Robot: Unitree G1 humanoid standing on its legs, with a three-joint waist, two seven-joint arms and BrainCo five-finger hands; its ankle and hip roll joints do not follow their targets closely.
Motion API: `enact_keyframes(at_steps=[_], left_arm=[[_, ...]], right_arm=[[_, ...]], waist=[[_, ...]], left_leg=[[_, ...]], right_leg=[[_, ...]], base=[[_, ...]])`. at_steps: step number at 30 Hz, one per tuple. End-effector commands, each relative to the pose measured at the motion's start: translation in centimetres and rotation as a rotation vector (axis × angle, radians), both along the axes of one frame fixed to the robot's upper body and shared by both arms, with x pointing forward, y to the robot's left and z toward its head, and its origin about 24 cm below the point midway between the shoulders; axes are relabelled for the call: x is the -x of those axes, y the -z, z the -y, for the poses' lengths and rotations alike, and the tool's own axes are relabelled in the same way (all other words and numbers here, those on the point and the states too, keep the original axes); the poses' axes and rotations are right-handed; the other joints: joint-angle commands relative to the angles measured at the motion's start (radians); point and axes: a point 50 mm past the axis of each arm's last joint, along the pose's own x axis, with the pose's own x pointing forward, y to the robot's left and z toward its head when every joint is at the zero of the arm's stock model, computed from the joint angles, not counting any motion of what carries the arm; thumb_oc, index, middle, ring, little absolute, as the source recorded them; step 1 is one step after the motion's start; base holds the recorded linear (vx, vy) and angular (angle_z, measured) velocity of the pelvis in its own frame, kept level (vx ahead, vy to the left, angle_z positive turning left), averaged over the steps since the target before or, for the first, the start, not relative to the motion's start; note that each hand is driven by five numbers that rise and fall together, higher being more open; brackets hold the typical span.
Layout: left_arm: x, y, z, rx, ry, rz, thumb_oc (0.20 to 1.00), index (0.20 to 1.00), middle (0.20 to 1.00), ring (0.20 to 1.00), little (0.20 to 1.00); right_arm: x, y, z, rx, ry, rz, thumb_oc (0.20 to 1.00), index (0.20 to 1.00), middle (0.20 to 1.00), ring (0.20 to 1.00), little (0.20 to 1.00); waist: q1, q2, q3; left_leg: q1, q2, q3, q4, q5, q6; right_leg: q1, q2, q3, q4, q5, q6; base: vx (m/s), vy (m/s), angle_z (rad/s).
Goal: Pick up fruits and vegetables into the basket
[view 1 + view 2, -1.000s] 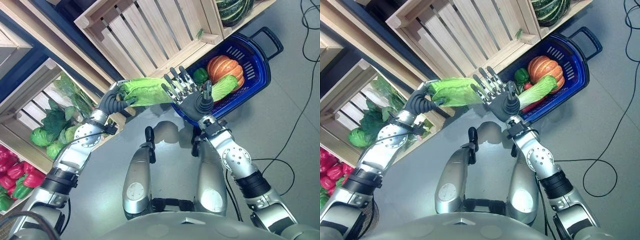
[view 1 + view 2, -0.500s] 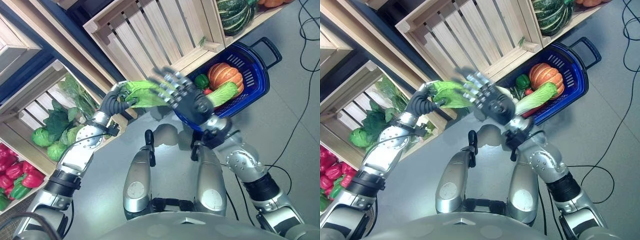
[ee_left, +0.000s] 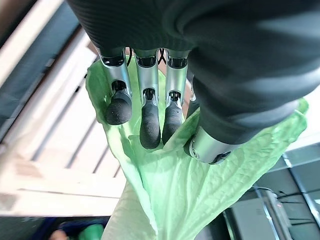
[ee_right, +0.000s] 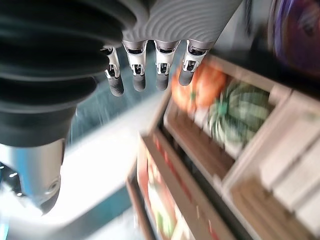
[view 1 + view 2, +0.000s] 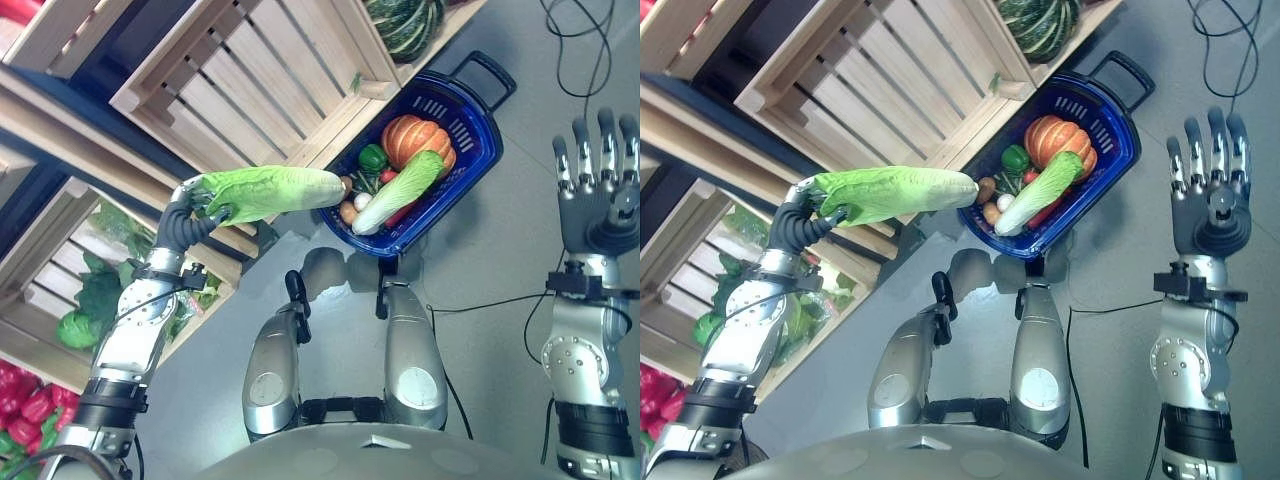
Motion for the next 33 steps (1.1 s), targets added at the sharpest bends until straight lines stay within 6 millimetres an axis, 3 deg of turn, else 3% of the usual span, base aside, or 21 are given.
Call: enact_keyframes(at_steps=[1, 3, 5, 11, 21, 33], left_arm=[[1.3, -2.7, -0.2, 0.086, 0.023, 0.18, 0.2, 0.2, 0.2, 0.2, 0.2], [0.8, -3.1, 0.1, 0.136, 0.028, 0.191, 0.2, 0.2, 0.2, 0.2, 0.2], [0.5, -3.4, 0.6, 0.168, 0.047, 0.194, 0.2, 0.2, 0.2, 0.2, 0.2], [-0.2, -4.2, 2.9, 0.274, 0.17, 0.191, 0.2, 0.2, 0.2, 0.2, 0.2], [-0.7, -6.0, 8.0, 0.462, 0.425, 0.213, 0.2, 0.2, 0.2, 0.2, 0.2], [-1.0, -5.6, 11.6, 0.623, 0.573, 0.101, 0.2, 0.2, 0.2, 0.2, 0.2]], right_arm=[[1.4, 0.7, 1.2, -0.043, 0.126, 0.037, 1.0, 1.0, 1.0, 1.0, 1.0], [1.0, 3.4, 1.4, -0.063, 0.111, -0.094, 1.0, 1.0, 1.0, 1.0, 1.0], [0.4, 4.7, 0.6, -0.047, 0.05, -0.181, 1.0, 1.0, 1.0, 1.0, 1.0], [-1.9, 8.3, -4.1, -0.056, -0.256, -0.387, 1.0, 1.0, 1.0, 1.0, 1.0], [-5.4, 8.8, -12.1, -0.184, -0.567, -0.427, 1.0, 1.0, 1.0, 1.0, 1.0], [-7.4, 7.0, -17.4, -0.408, -0.672, -0.368, 1.0, 1.0, 1.0, 1.0, 1.0]], waist=[[-0.02, -0.027, -0.097], [-0.031, -0.017, -0.09], [-0.031, -0.012, -0.085], [-0.001, 0.0, -0.082], [0.076, 0.03, -0.085], [0.13, 0.025, -0.085]], left_leg=[[-0.071, -0.035, 0.029, 0.055, -0.048, 0.059], [-0.072, -0.043, 0.025, 0.06, -0.05, 0.06], [-0.07, -0.047, 0.021, 0.06, -0.049, 0.061], [-0.069, -0.059, -0.007, 0.052, -0.033, 0.058], [-0.057, -0.084, -0.067, 0.031, -0.01, 0.057], [-0.049, -0.089, -0.099, 0.037, -0.011, 0.07]], right_leg=[[0.057, -0.027, -0.011, 0.013, -0.105, 0.052], [0.053, -0.032, -0.005, 0.015, -0.105, 0.053], [0.055, -0.036, -0.001, 0.013, -0.102, 0.053], [0.07, -0.046, -0.012, 0.007, -0.098, 0.049], [0.116, -0.07, -0.057, 0.0, -0.093, 0.048], [0.146, -0.074, -0.084, -0.001, -0.08, 0.052]], base=[[0.0, 0.071, -0.09], [-0.01, 0.083, -0.1], [0.0, 0.019, -0.03], [0.0, -0.006, 0.01], [0.0, -0.032, 0.15], [0.02, -0.053, 0.12]])
